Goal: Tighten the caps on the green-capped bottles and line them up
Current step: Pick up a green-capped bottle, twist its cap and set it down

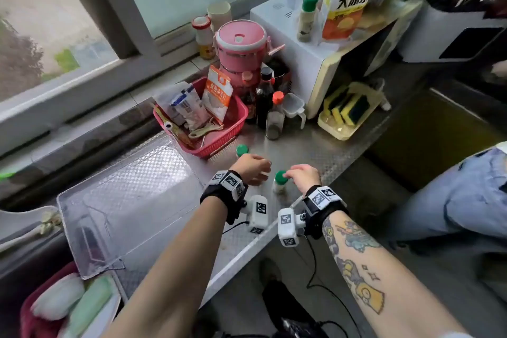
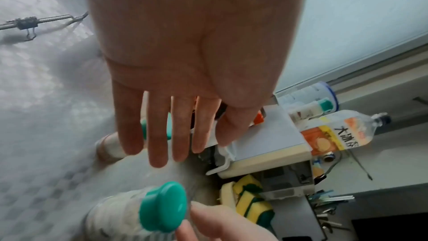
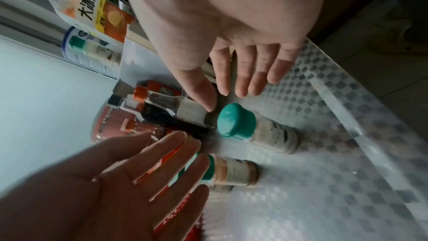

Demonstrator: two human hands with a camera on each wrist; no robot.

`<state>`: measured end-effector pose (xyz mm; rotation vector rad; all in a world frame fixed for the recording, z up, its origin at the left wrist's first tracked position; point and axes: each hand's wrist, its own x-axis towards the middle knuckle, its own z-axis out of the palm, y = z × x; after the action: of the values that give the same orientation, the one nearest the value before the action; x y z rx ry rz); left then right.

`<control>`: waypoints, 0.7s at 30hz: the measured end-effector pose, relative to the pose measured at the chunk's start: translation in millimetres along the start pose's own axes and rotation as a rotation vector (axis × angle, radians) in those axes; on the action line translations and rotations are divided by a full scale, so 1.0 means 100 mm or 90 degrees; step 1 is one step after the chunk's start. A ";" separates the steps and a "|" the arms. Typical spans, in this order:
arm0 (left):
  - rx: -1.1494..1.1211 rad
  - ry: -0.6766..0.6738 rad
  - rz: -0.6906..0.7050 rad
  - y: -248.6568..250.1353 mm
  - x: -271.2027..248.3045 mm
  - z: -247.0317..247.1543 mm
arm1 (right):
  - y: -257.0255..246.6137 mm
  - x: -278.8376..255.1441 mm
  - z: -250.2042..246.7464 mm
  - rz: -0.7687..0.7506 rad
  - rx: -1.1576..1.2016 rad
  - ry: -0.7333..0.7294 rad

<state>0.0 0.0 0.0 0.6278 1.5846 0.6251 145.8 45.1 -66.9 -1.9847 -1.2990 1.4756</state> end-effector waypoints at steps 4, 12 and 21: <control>0.052 -0.018 -0.052 -0.10 0.06 0.05 | 0.03 0.00 0.00 0.022 -0.031 -0.045; 0.029 -0.047 -0.078 -0.19 0.15 0.14 | 0.05 -0.01 0.04 0.025 0.018 -0.091; -0.077 -0.057 -0.061 -0.23 0.17 0.19 | 0.08 -0.12 -0.01 0.005 0.082 -0.123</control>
<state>16.0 -3.8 -29.6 0.4805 1.4723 0.6081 149.6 31.9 -65.3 -1.8056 -1.2357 1.7446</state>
